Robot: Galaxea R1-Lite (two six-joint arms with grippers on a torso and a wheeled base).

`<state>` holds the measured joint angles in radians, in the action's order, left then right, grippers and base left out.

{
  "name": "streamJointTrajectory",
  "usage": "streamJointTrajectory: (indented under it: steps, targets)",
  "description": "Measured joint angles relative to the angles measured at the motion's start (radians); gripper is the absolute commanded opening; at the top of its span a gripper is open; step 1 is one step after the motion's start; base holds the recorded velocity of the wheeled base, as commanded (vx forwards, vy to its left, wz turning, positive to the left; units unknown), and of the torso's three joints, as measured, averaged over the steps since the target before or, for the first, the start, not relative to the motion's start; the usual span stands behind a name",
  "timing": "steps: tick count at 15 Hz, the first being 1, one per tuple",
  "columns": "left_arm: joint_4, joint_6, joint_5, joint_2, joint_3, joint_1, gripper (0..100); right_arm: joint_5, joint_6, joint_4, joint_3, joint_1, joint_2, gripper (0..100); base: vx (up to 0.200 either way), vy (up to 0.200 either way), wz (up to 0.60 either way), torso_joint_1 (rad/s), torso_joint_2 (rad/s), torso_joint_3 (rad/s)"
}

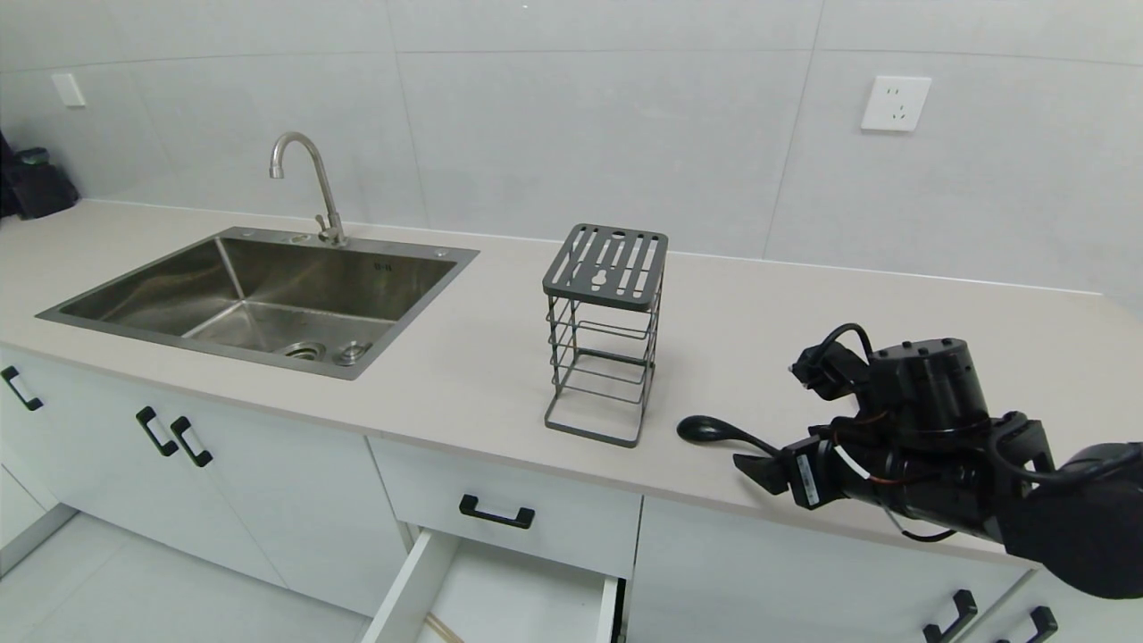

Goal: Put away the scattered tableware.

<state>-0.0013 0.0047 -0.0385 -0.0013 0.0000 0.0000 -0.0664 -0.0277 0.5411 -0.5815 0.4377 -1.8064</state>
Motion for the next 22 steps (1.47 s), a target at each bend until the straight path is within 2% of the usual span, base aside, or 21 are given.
streamJointTrajectory:
  steps: [7, 22]
  targets:
    - [0.000, 0.000, 0.000, 0.000, 0.000, 0.000, 100, 0.051, 0.002, 0.037, -0.020, -0.011, -0.053, 100, 0.000, 0.000, 0.00, 0.000, 0.00, 0.000]
    - [0.000, 0.000, 0.000, 0.000, 0.000, 0.000, 100, 0.043, 0.031, 0.046, -0.146, -0.023, -0.213, 100, 0.000, 0.000, 0.00, 0.000, 0.00, 0.000]
